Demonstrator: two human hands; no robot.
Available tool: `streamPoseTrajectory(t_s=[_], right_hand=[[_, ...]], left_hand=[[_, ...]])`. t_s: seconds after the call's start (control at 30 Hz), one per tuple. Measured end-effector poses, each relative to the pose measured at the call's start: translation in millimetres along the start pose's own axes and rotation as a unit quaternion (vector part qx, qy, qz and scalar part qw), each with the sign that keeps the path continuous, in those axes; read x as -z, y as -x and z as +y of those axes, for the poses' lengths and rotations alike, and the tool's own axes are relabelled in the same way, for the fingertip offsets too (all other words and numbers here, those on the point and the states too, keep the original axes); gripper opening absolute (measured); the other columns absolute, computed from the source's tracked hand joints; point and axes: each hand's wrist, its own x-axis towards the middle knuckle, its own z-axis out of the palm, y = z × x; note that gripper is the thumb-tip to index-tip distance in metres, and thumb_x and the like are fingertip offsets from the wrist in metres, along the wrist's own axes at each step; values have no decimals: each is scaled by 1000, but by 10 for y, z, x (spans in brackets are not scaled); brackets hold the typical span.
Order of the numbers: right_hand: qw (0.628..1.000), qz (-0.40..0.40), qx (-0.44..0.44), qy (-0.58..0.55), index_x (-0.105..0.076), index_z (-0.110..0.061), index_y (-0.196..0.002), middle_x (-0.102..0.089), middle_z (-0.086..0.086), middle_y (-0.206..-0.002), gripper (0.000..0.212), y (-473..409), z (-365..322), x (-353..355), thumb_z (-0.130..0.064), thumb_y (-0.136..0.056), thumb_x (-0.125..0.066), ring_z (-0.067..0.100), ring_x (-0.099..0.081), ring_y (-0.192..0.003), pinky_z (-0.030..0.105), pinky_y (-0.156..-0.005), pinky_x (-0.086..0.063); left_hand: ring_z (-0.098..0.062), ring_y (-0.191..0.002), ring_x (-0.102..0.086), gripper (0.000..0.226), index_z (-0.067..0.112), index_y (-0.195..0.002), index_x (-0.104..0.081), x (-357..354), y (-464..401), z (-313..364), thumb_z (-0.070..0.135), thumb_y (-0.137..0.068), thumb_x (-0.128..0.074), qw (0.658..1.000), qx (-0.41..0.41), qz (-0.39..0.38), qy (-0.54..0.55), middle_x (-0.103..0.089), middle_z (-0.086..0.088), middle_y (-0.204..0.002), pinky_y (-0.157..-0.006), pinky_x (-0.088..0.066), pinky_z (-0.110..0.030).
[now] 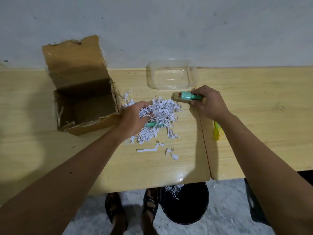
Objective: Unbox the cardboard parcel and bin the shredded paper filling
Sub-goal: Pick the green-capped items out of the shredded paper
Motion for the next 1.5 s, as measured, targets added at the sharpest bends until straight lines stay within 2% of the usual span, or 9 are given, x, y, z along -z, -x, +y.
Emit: streamPoseTrajectory(t_s=[0.13, 0.37, 0.6, 0.8, 1.03, 1.23, 1.33, 1.4, 1.5], right_hand=[[1000, 16, -2, -5, -73, -12, -121, -70, 8, -115, 40, 16, 5, -26, -14, -82, -82, 29, -65, -103, 41, -93, -52], [990, 106, 23, -85, -73, -16, -111, -71, 0, -108, 24, 268, -268, 61, -13, -87, -77, 20, -67, -98, 42, -88, -55], [975, -43, 147, -159, -81, -14, -101, -76, -3, -100, 15, 661, -840, -354, -13, -88, -74, 10, -71, -90, 32, -82, -57], [987, -33, 138, -73, -77, -17, -110, -69, -1, -115, 29, 497, -788, -487, -22, -82, -83, 21, -62, -110, 27, -93, -48], [988, -79, 130, -36, -73, -11, -114, -70, 6, -112, 46, 411, -814, -534, -31, -76, -88, 26, -64, -105, 33, -91, -51], [985, -83, 149, -18, -73, -10, -113, -64, 7, -103, 49, 356, -841, -591, -30, -73, -90, 31, -60, -96, 31, -85, -44], [984, -79, 158, 7, -73, -13, -114, -57, 7, -106, 49, 354, -856, -585, -35, -73, -88, 32, -54, -98, 38, -87, -48], [984, -69, 163, 29, -74, -15, -112, -56, 6, -108, 47, 375, -868, -553, -36, -73, -87, 28, -49, -98, 36, -85, -45], [980, -49, 189, 36, -75, -16, -109, -58, 3, -106, 40, 453, -871, -503, -35, -75, -85, 21, -42, -92, 30, -80, -38]], left_hand=[[-26, -120, -64, 47, 10, -139, -59, -6, -4, -7, 8, -93, -71, 1000, 14, -5, 5, -62, -9, -141, -88, -38, -15], [-26, -126, -60, 45, 11, -137, -61, -32, -27, -17, 14, -94, -72, 999, 28, -5, 14, -63, -8, -140, -95, -39, -22], [-26, -118, -65, 41, 14, -133, -62, -36, -63, -74, 13, -93, -72, 1000, 26, -2, 17, -66, -7, -134, -90, -43, -23], [-24, -116, -64, 45, 10, -134, -61, -49, -70, -98, 25, -93, -75, 999, 21, 2, 27, -66, -10, -133, -91, -43, -21], [-36, -69, -65, 43, 12, -137, -58, -38, -51, -60, 30, -99, -65, 998, 36, -11, 48, -73, -18, -110, -60, -47, -33], [-33, -115, -64, 52, 14, -134, -60, -76, -38, -60, 40, -91, -75, 997, 39, 6, 70, -68, -11, -129, -85, -40, -23], [-21, -78, -67, 45, 14, -130, -62, -96, -63, -106, 33, -91, -76, 997, 32, 11, 67, -72, -11, -110, -63, -39, -14], [-12, -45, -44, 39, 15, -127, -62, -101, -65, -132, 28, -92, -75, 997, 32, 12, 69, -69, -16, -86, -46, -35, -19], [-10, -38, -37, 31, 15, -121, -62, -101, -78, -165, 22, -93, -74, 996, 25, 14, 87, -63, -6, -66, -42, -36, -26]])
